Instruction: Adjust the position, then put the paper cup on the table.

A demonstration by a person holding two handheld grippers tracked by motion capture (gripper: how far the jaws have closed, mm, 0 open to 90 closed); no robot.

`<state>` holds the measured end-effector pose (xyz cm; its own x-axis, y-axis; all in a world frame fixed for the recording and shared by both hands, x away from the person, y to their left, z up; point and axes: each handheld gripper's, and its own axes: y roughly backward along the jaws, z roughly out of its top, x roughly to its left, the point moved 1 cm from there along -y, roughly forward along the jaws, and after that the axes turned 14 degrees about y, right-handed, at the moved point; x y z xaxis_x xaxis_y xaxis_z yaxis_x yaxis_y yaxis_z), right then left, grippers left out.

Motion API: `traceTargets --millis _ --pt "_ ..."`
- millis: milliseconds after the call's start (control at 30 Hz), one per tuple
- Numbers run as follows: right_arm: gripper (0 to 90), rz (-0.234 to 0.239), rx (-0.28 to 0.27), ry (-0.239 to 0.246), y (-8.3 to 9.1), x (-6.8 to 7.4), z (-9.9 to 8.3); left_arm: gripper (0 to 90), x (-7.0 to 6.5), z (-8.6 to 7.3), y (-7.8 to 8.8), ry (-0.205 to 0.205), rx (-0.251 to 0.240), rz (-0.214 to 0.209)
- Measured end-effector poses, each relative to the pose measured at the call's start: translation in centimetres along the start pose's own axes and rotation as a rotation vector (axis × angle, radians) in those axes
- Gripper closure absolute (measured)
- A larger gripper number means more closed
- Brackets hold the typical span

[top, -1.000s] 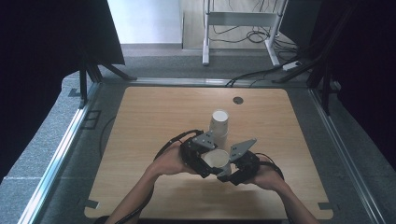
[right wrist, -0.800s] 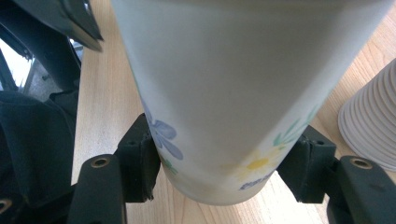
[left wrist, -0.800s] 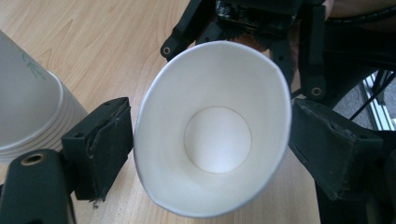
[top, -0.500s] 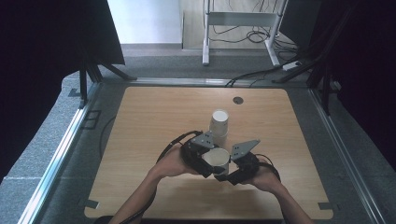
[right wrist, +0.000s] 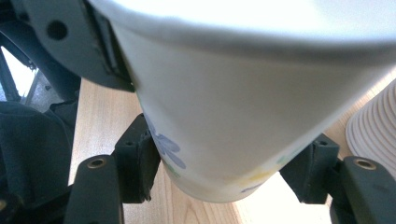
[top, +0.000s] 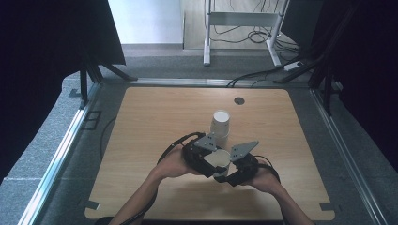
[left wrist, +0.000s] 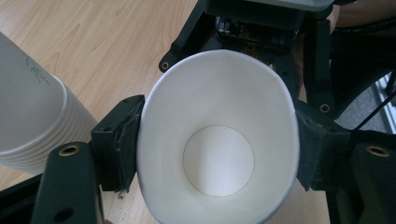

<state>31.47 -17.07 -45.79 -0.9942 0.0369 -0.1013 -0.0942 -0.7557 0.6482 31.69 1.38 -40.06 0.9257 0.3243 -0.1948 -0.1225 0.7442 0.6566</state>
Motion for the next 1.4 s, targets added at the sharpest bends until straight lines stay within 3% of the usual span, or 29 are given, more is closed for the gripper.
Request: traceTargets --millis 133,400,667,1167,1400 --pt "31.6 -0.014 0.003 -0.003 0.0 -0.1 -0.1 27.1 0.0 0.0 0.0 -0.001 0.001 0.011" --pt "13.6 -0.071 0.041 -0.036 0.0 -0.3 -0.4 27.1 0.3 -0.1 -0.1 0.0 0.022 0.062" --pt "11.6 -0.125 0.088 -0.047 0.0 -0.1 -0.6 27.1 0.4 -0.2 0.2 0.011 0.024 0.11" --pt "5.7 -0.182 0.103 -0.064 1.0 0.0 -1.1 27.1 1.3 -1.0 1.1 0.072 0.017 0.18" --pt "2.2 -0.216 0.103 -0.085 1.8 -0.1 -1.5 27.1 1.5 -1.5 1.5 0.087 0.028 0.245"
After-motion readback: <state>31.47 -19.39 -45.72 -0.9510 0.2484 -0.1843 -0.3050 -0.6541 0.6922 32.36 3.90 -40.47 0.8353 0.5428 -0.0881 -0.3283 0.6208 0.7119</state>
